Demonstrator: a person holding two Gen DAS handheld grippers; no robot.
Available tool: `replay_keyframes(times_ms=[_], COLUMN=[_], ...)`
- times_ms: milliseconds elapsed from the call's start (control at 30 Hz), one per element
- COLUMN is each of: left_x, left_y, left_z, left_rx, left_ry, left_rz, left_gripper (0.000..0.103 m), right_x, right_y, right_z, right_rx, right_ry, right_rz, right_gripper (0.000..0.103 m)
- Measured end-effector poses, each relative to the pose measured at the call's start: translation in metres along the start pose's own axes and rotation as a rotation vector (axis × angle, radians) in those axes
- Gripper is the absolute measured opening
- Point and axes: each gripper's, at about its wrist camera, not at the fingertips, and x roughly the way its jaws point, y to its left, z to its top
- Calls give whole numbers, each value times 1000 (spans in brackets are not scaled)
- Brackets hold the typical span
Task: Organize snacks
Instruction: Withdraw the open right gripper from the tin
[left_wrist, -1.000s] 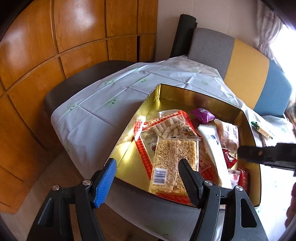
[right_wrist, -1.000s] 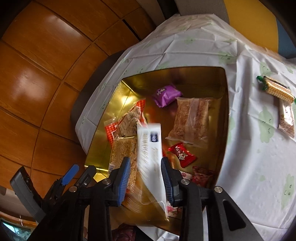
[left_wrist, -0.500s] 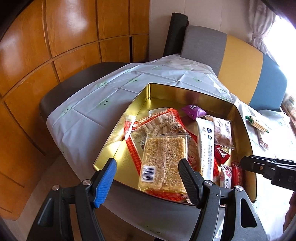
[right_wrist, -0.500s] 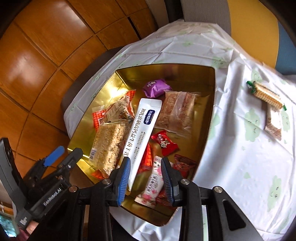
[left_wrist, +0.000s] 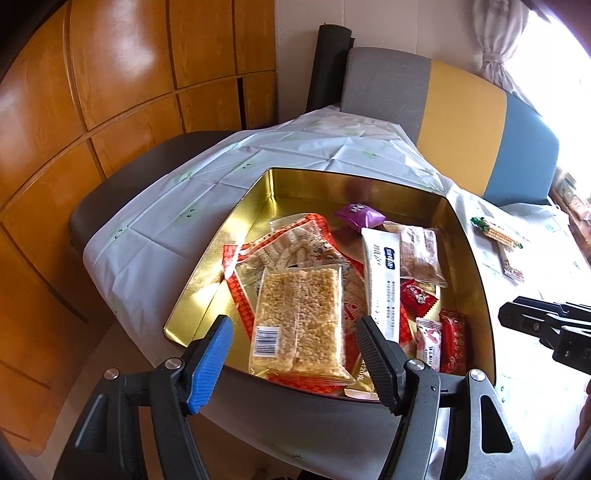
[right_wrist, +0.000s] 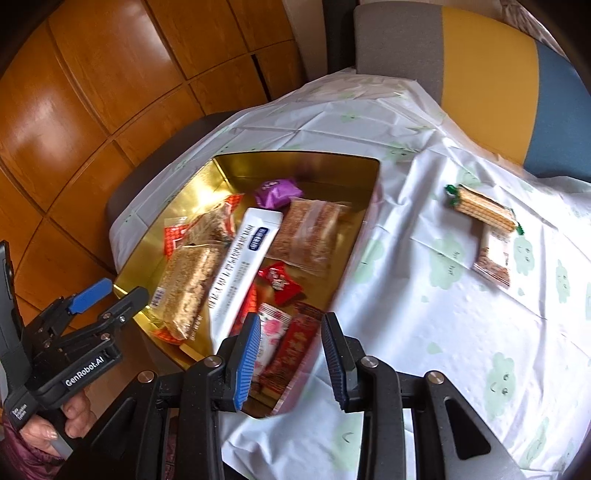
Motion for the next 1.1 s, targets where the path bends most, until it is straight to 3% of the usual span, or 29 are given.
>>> replay_keyframes(times_ms=[300, 833, 1000, 1100], left_x=[-2, -7, -10, -11], left_y=[-12, -53, -75, -89], left_z=[3, 4, 5, 7], left_rx=[29, 129, 179, 210], left_ry=[0, 2, 3, 3], left_rz=[-7, -54, -76, -89], left_gripper=[70, 70, 70, 70], right_x=[-14, -56, -65, -70], right_y=[-37, -161, -210, -240], right_z=[-17, -52, -66, -79], right_rx=[37, 134, 221, 332], right_ry=[7, 68, 67, 39], right_rz=[-61, -325, -409, -417], right_gripper=[35, 39, 39, 39])
